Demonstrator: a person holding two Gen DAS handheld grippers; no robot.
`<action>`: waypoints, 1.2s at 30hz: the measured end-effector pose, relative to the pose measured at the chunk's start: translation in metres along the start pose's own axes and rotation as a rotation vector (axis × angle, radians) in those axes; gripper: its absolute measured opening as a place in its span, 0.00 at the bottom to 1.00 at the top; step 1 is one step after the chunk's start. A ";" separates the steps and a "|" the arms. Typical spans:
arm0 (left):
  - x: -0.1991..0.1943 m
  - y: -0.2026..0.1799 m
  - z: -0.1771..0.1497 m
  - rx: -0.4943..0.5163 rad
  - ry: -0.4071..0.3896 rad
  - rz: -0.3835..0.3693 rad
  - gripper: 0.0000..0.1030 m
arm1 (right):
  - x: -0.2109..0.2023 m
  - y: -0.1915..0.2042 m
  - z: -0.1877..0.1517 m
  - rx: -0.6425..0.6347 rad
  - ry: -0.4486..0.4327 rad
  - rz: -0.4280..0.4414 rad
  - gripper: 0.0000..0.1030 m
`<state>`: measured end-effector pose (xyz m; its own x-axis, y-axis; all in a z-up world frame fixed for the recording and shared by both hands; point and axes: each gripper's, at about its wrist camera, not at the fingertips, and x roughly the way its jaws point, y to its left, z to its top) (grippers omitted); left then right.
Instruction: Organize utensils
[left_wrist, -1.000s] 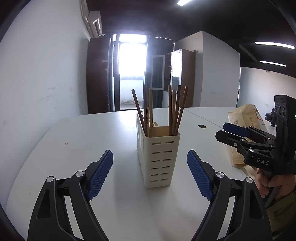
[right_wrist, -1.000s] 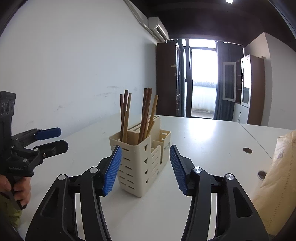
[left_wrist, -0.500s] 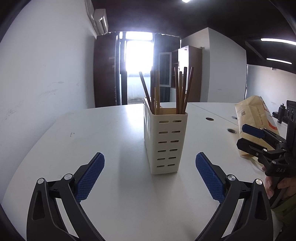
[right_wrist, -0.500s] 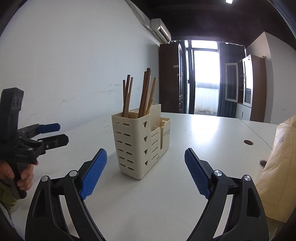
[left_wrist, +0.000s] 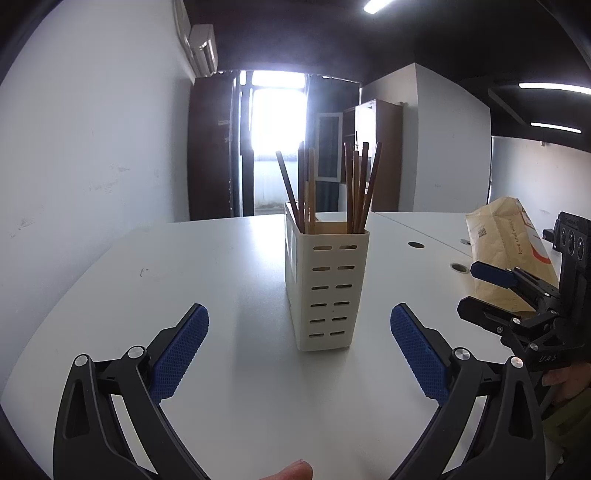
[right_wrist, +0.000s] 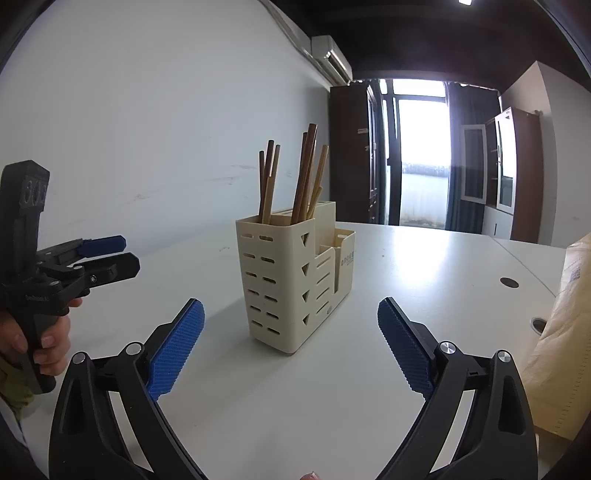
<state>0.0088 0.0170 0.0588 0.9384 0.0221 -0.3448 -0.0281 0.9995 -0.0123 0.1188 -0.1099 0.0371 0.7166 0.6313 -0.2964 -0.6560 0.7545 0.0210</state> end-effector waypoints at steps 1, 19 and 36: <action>0.000 -0.001 0.000 0.004 -0.001 0.002 0.94 | 0.001 0.000 0.000 -0.001 0.004 0.000 0.93; 0.002 -0.009 -0.004 0.032 -0.006 0.002 0.94 | 0.002 0.000 0.001 0.000 0.005 0.012 0.93; 0.002 -0.010 -0.004 0.037 -0.011 -0.007 0.94 | 0.000 0.001 0.000 -0.008 0.009 0.015 0.93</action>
<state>0.0093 0.0065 0.0544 0.9422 0.0152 -0.3348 -0.0089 0.9998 0.0205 0.1184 -0.1092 0.0374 0.7048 0.6407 -0.3045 -0.6684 0.7436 0.0174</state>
